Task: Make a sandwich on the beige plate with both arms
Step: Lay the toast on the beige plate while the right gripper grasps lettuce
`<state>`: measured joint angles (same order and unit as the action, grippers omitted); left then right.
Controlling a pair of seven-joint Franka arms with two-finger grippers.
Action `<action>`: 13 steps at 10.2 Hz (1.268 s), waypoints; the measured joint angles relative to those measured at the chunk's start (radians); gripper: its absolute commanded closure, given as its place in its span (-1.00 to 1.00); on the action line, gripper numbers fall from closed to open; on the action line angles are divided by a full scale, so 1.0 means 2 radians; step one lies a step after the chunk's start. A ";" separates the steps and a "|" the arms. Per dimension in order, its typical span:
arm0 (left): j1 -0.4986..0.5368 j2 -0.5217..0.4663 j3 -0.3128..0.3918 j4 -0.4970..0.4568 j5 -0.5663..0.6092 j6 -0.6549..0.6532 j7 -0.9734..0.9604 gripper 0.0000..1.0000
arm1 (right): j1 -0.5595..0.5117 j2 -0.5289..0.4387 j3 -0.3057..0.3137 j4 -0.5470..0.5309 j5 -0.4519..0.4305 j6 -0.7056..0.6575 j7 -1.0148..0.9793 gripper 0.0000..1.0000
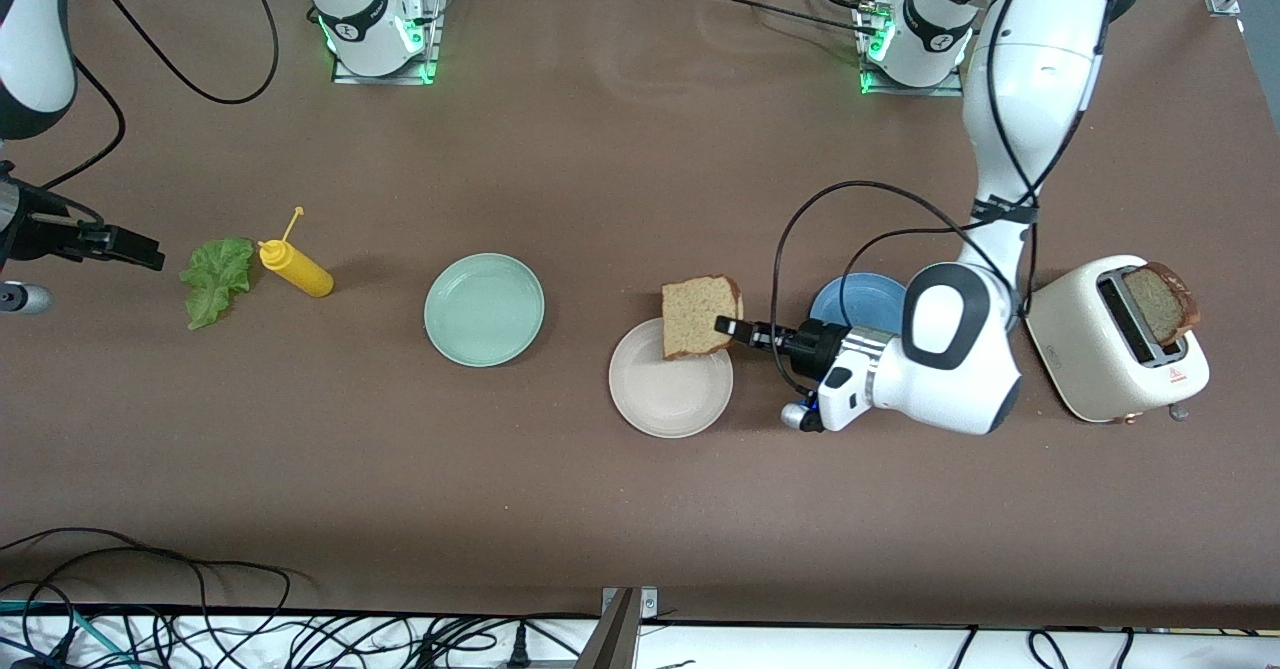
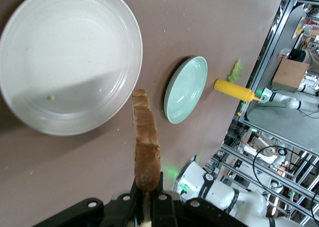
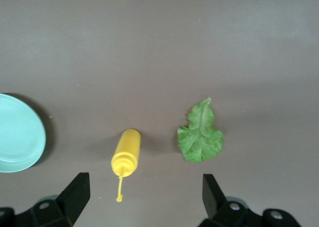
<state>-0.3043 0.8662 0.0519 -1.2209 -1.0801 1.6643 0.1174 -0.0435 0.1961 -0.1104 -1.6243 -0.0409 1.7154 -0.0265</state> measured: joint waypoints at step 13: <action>-0.027 0.058 0.001 0.001 -0.026 0.095 0.106 -1.00 | -0.031 0.045 -0.046 -0.249 -0.018 0.289 -0.001 -1.00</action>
<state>-0.3592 0.9825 0.0542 -1.2199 -1.1324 1.8535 0.3285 -0.1059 0.2853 -0.2021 -2.1228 -0.0771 2.2937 -0.0288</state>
